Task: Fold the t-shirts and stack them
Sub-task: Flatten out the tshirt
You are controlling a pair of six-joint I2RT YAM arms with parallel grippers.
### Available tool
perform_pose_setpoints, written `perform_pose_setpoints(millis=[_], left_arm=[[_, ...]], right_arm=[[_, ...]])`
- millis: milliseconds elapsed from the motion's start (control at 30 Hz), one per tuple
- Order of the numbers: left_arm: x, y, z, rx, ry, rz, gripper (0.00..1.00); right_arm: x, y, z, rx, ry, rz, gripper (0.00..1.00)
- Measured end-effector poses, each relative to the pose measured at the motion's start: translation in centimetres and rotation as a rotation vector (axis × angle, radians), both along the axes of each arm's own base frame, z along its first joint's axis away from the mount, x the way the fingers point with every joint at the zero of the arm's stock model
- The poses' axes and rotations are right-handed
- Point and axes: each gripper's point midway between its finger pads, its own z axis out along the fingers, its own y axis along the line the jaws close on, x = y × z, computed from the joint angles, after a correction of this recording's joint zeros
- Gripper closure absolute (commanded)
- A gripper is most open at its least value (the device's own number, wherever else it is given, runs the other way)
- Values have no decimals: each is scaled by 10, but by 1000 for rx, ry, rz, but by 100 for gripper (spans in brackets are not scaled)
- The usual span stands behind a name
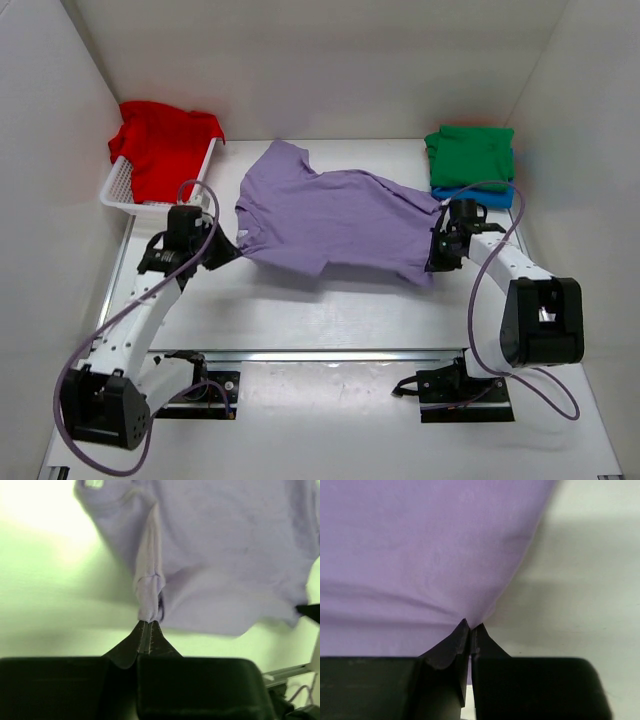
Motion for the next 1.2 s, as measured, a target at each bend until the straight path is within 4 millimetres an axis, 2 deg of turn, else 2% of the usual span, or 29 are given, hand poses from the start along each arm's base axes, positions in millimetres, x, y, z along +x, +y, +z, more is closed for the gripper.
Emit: perform_pose_setpoints(millis=[67, 200, 233, 267, 300, 400, 467, 567, 733, 867, 1067, 1200], left_arm=[[-15, 7, -10, 13, 15, 2, 100], [-60, 9, -60, 44, 149, -28, 100], [-70, 11, -68, 46, 168, -29, 82], [-81, 13, -74, 47, 178, -29, 70], [-89, 15, -75, 36, 172, -21, 60], [-95, 14, -56, -8, 63, 3, 57], [-93, 10, -44, -33, -7, 0, 44], [-92, 2, -49, -75, 11, -10, 36], [-99, -5, -93, -82, 170, -9, 35], [-96, -8, -101, -95, 203, -1, 34], [-98, -18, -111, -135, 233, -4, 36], [-98, -20, -118, -161, 233, 16, 48]], right_arm=[[8, -1, 11, -6, -27, 5, 100], [5, 2, 24, -27, -47, 34, 100], [3, 2, 26, -28, -45, 37, 100], [0, 3, 28, -27, -44, 44, 100], [-2, 3, 29, -28, -42, 48, 100], [-7, 2, 32, -32, -39, 54, 100], [-8, 2, 31, -33, -36, 55, 100], [-10, 3, 29, -33, -30, 60, 100], [-15, 6, 24, -33, -17, 72, 98], [-20, 6, 18, -33, 3, 73, 97], [-21, 6, 14, -32, 10, 73, 95], [-20, 6, 14, -30, 5, 74, 93]])
